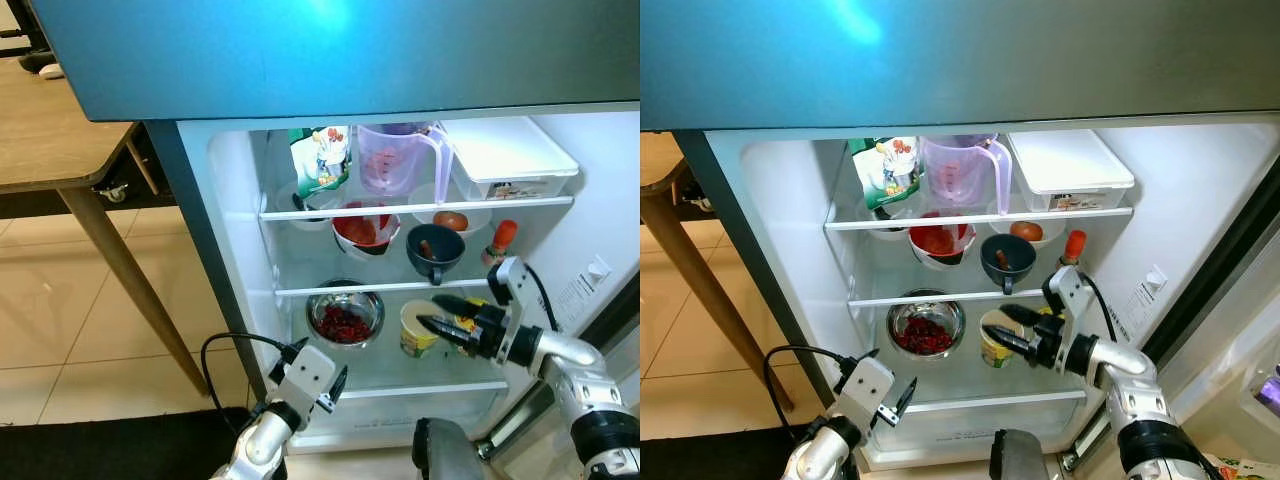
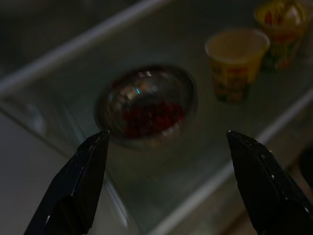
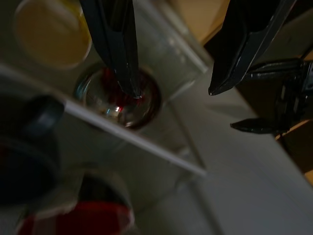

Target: Restocking fridge

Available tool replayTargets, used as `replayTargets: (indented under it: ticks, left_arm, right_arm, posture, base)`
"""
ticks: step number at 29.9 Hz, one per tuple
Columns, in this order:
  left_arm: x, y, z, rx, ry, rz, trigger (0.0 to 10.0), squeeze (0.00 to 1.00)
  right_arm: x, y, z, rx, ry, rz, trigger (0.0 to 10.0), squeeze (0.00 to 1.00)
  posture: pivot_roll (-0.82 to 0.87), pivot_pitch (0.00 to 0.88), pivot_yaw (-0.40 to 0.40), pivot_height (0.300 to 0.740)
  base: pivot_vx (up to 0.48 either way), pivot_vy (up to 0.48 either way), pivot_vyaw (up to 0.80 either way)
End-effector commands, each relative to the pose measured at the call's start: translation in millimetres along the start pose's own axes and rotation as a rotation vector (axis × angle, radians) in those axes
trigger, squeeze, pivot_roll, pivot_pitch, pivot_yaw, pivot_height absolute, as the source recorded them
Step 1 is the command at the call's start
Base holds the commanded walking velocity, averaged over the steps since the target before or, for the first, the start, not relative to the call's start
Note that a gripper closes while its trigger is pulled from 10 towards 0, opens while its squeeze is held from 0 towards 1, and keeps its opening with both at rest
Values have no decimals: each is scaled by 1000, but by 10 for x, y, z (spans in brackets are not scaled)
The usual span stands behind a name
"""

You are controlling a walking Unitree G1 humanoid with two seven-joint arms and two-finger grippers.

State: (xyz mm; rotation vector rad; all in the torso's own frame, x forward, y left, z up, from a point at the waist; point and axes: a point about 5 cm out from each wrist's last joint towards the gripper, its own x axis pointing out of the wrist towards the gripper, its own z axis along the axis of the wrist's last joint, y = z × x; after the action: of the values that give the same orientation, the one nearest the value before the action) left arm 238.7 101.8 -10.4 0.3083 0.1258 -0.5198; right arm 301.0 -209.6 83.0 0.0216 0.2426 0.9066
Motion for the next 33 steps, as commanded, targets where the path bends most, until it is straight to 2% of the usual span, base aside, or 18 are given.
replayTargets:
  ticks: [1, 4, 9, 12, 14, 18, 23, 25, 29, 33]
  left_arm:
    - [-164, -35, -210, -20, 98, -14, 10000, 0]
    - [-256, -37, -320, -37, 156, -8, 10000, 0]
    - [-302, -42, -372, -55, 185, -11, 10000, 0]
    - [-432, 1, -518, -133, 270, 20, 10000, 0]
    - [-471, 18, -559, -156, 293, 30, 10000, 0]
    - [-475, 5, -577, -182, 309, 21, 10000, 0]
    - [-459, 3, -561, -174, 300, 10, 10000, 0]
    - [-406, -14, -513, -142, 277, -17, 10000, 0]
    - [-381, -21, -491, -131, 268, -29, 10000, 0]
    - [-415, -47, -552, -115, 323, -40, 10000, 0]
  right_arm:
    - [-32, 58, -199, 52, 88, 15, 10000, 0]
    - [-56, 87, -288, 121, 92, 21, 10000, 0]
    - [-61, 108, -319, 150, 81, 20, 10000, 0]
    - [-12, 225, -504, 218, 111, 41, 10000, 0]
    - [25, 283, -641, 245, 154, 24, 10000, 0]
    - [52, 311, -828, 302, 201, -82, 10000, 0]
    - [61, 340, -870, 322, 200, -94, 10000, 0]
    - [71, 416, -956, 354, 208, -88, 10000, 0]
    - [73, 460, -1008, 373, 214, -84, 10000, 0]
    - [30, 490, -1145, 355, 285, -142, 10000, 0]
  posture:
    - [-63, 0, -1, 555]
    - [-63, 0, -1, 565]
    - [-60, 0, -2, 575]
    - [-60, 0, -2, 589]
    - [-60, 0, -2, 599]
    - [-59, 0, -3, 624]
    - [-59, 0, -3, 639]
    - [-55, 0, -3, 649]
    - [-57, 0, 0, 659]
    - [-61, 0, 1, 659]
  base:
    - [0, 0, 0]
    - [0, 0, 0]
    - [0, 0, 0]
    - [0, 0, 0]
    - [0, 0, 0]
    - [0, 0, 0]
    - [0, 0, 0]
    - [0, 0, 0]
    - [0, 0, 0]
    - [0, 0, 0]
